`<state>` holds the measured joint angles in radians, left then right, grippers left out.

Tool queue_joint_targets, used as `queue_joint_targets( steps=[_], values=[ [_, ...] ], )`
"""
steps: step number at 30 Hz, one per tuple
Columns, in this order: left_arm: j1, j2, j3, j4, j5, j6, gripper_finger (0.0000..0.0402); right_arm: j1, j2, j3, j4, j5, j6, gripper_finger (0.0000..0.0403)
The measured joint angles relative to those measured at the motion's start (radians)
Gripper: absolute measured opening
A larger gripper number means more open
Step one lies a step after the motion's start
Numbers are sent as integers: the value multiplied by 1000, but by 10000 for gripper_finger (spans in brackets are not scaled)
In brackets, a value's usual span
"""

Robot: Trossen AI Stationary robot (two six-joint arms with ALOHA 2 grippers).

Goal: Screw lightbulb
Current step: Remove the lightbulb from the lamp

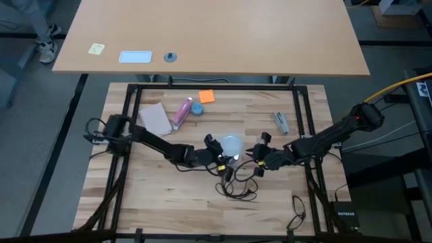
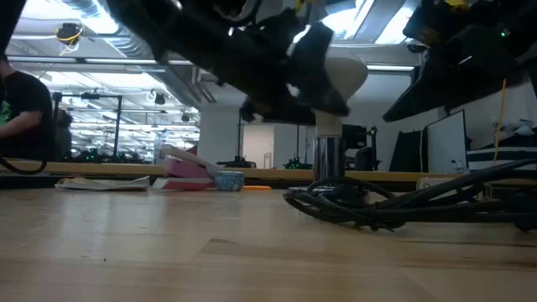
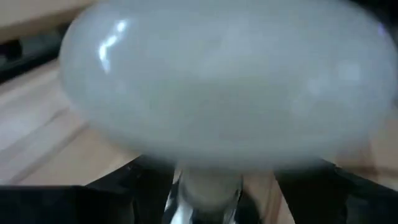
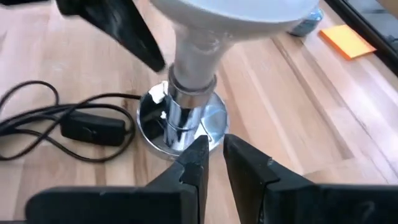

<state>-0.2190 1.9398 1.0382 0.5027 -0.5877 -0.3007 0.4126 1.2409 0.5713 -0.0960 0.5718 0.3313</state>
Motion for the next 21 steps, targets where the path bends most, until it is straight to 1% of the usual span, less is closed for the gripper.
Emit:
queue_joint_targets(
  steps=[5, 8, 10, 14, 21],
  values=[
    [-4, -90, 0, -345, 0, -98, 255, 0, -10, 0, -20, 5, 0, 60],
    [-4, -110, 0, -525, 0, -176, 254, 0, -10, 0, -19, 5, 0, 60],
    [-9, -112, 0, -615, 3, -221, 254, 0, -10, 0, -18, 5, -4, 60],
    [-13, -112, 0, -699, 38, -258, 253, 0, -10, 0, -16, 5, -26, 60],
    [-24, -112, 0, -702, 42, -244, 253, 0, -9, 0, -17, -2, -26, 60]
  ],
)
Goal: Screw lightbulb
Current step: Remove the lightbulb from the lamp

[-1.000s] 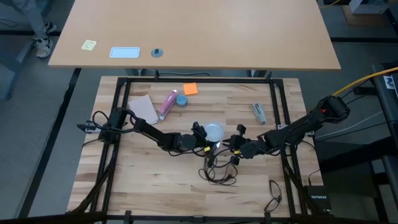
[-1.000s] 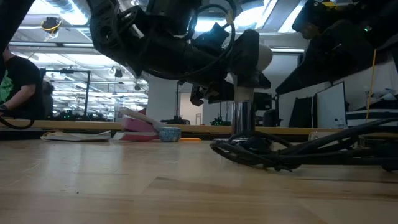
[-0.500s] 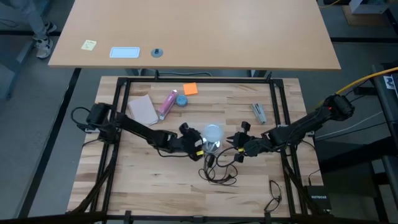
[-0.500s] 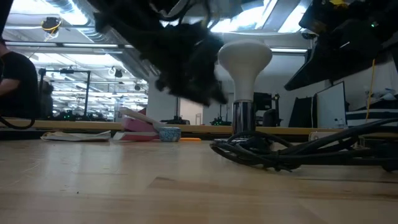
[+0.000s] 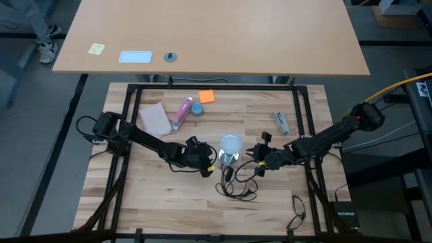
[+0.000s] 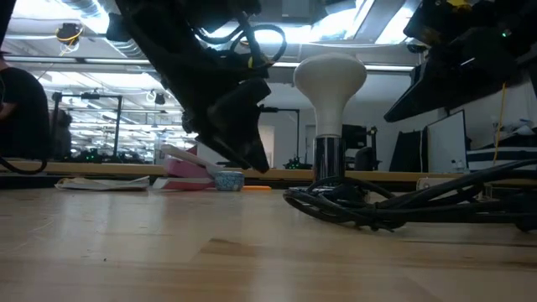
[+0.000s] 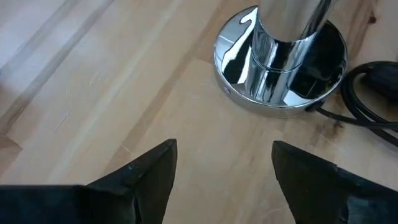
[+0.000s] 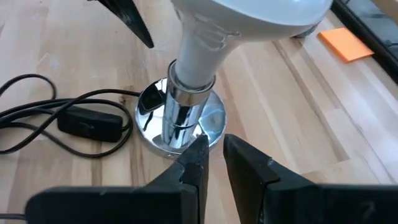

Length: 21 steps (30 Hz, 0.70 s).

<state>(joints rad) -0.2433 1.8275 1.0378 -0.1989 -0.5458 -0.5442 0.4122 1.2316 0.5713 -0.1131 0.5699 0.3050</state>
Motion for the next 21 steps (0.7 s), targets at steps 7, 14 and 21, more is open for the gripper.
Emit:
queue_joint_targets(
  steps=[7, 14, 21],
  values=[
    [1, 0, 0, 2, 11, -26, 253, 0, 0, 0, 4, 24, 0, 60],
    [1, 0, 0, 0, 12, -23, 253, 0, 0, 0, 7, 19, 0, 60],
    [0, 0, 0, 0, 12, 30, 253, 0, 0, 0, 7, 21, 3, 60]
  ],
)
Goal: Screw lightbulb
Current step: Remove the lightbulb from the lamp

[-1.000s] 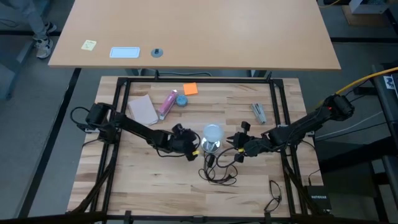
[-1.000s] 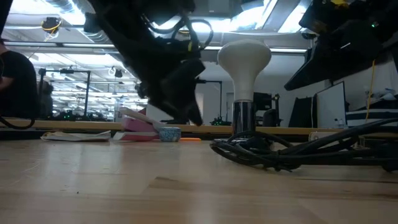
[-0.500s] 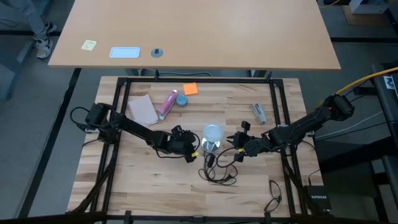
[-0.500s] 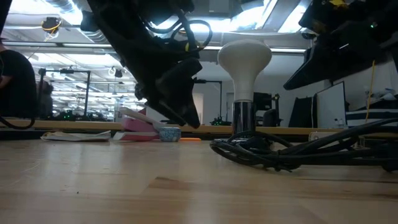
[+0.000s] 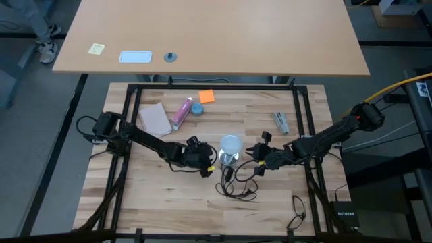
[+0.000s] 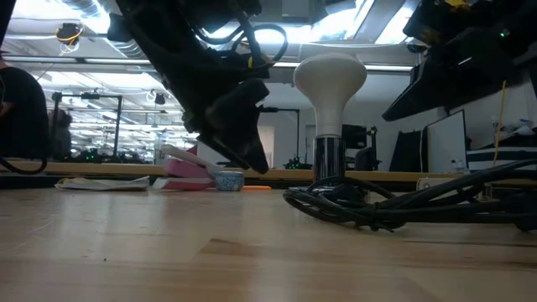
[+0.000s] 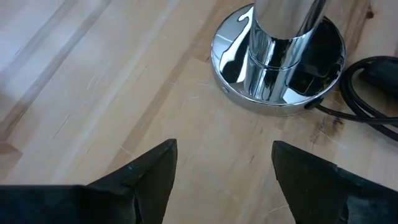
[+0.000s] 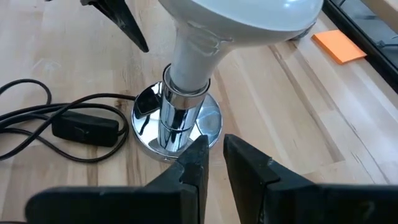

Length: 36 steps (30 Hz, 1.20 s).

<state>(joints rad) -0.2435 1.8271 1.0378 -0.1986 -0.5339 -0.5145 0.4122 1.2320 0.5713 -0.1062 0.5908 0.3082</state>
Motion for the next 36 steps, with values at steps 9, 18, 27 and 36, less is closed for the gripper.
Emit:
queue_joint_targets(
  steps=[9, 18, 27, 36],
  values=[
    [-1, 0, 0, 1, 0, 14, 253, 0, 0, 0, 3, -59, 32, 122],
    [-18, -27, -1, -3, 2, -44, 253, 0, 0, 0, 8, 10, 63, 205],
    [-89, -283, -1, -220, 15, 85, 253, 0, 0, 0, 200, -283, 83, 209],
    [-156, -603, 0, -502, -12, -13, 253, 0, 0, 0, 352, -504, 167, 209]
  ],
)
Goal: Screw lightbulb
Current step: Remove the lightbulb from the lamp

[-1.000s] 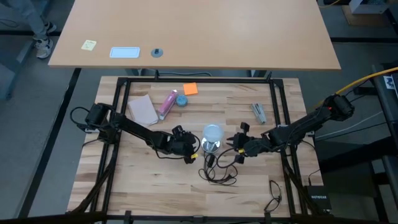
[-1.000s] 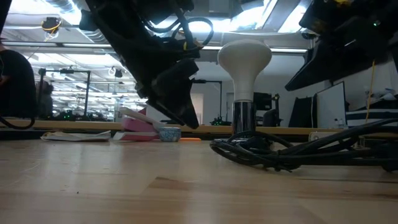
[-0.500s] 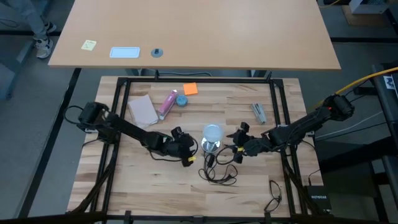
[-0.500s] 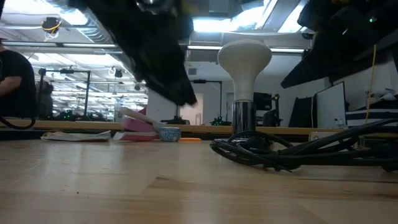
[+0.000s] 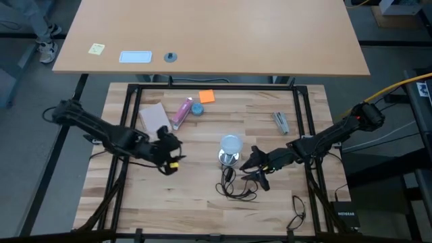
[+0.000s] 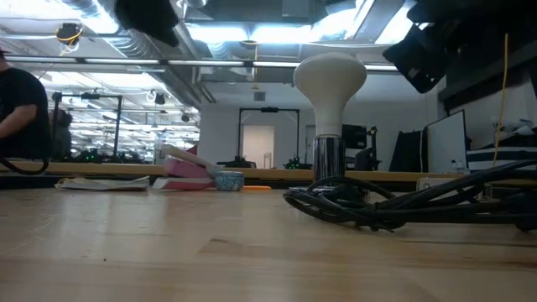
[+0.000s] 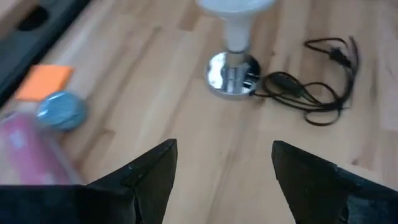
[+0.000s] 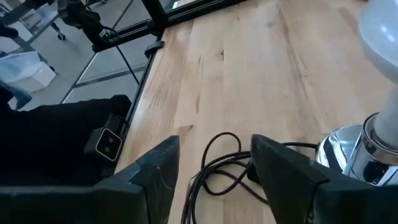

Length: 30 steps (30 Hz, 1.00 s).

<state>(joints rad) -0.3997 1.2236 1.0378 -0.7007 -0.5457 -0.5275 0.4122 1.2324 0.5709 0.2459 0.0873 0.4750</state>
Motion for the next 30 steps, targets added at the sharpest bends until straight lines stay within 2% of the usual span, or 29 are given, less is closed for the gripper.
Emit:
queue_joint_targets(
  steps=[5, 8, 14, 16, 21, 25, 30],
  values=[
    [-2, -54, 0, -98, -84, -94, 253, 0, 0, 0, -2, 23, -43, 209],
    [9, -76, 0, -107, -87, -92, 253, 0, -1, 0, -3, 56, -64, 209],
    [-9, -116, 0, -121, -83, -85, 253, 0, -64, 0, -3, 57, -62, 209],
    [-26, -123, 0, -170, -68, -94, 253, 1, -102, 0, -2, 39, -62, 209],
    [-68, -126, 0, -293, -34, -208, 253, 1, -214, 0, -21, -95, -32, 209],
    [-113, -126, 0, -360, 35, -333, 253, 1, -307, 1, -90, -121, -20, 209],
    [-195, -126, 0, -379, 44, -470, 253, 1, -425, 0, -328, -102, -72, 209]
  ],
)
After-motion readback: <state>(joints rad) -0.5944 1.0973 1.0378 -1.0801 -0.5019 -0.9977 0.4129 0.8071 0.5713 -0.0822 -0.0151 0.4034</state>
